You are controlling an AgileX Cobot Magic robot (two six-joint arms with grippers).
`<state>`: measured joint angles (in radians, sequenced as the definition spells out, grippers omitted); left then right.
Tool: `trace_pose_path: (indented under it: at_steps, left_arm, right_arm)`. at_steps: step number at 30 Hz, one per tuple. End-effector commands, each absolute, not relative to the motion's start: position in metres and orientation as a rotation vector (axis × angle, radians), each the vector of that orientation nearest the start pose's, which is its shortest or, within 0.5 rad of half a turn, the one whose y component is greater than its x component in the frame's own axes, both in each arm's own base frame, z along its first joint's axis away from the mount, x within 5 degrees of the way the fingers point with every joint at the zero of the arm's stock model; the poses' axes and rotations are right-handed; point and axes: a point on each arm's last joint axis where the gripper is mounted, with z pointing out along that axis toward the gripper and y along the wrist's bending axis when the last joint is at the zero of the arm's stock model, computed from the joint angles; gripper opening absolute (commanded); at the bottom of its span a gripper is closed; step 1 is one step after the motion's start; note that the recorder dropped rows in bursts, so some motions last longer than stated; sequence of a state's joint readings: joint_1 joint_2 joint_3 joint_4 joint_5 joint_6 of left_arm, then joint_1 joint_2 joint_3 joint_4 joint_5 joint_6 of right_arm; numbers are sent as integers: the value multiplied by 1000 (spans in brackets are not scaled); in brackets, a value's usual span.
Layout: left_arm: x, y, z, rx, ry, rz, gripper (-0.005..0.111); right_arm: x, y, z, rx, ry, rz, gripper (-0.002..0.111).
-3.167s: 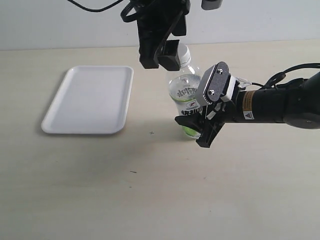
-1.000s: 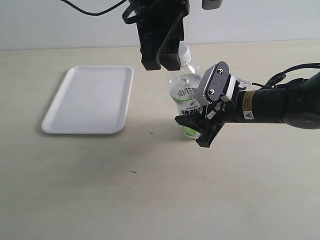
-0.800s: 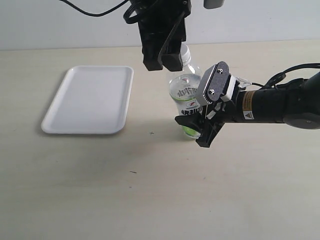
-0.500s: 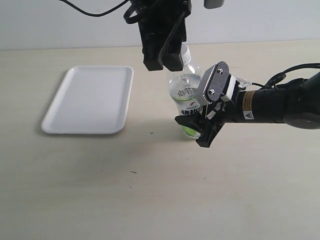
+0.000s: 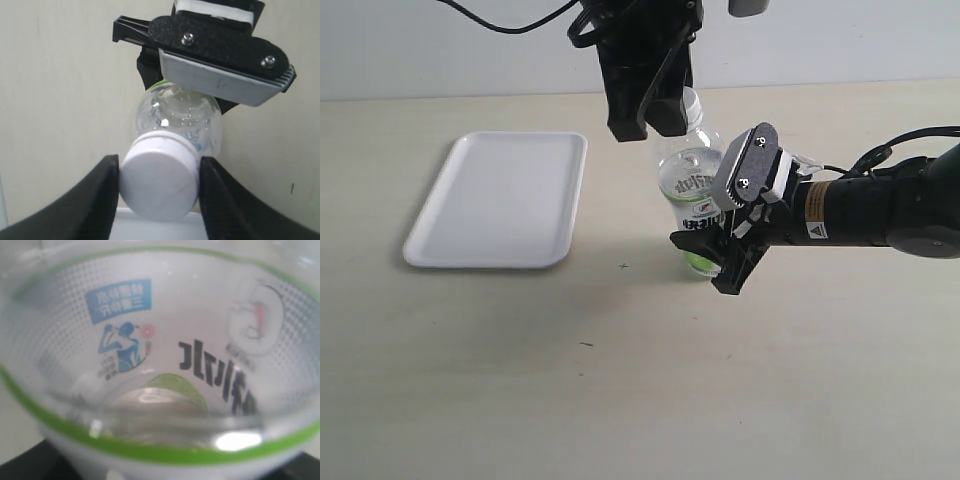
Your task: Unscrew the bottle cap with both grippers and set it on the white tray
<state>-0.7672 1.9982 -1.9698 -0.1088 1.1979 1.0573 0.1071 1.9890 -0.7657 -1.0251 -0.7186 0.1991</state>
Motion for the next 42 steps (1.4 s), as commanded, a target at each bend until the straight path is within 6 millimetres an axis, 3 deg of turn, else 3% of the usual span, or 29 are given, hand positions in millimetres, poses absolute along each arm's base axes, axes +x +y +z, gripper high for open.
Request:
trace_pose_path:
  at_steps: [1, 14, 22, 25, 34, 42]
  left_arm:
    - [309, -312, 325, -2759, -2324, 117, 0]
    - [308, -310, 324, -2248, -2759, 269, 0]
    - [308, -310, 324, -1819, -3018, 371, 0]
    - [307, -312, 324, -1727, -3057, 420, 0]
    - [304, -316, 325, -1220, -3200, 611, 0]
    - [303, -318, 326, -1193, -3207, 652, 0]
  right_arm:
    - [321, 78, 83, -1179, 1969, 262, 0]
    - [321, 78, 83, -1178, 1967, 264, 0]
    - [321, 78, 83, -1172, 1968, 265, 0]
    - [322, 78, 83, -1155, 1973, 264, 0]
    - [322, 78, 84, -1150, 1971, 267, 0]
    - [322, 78, 84, -1141, 1977, 272, 0]
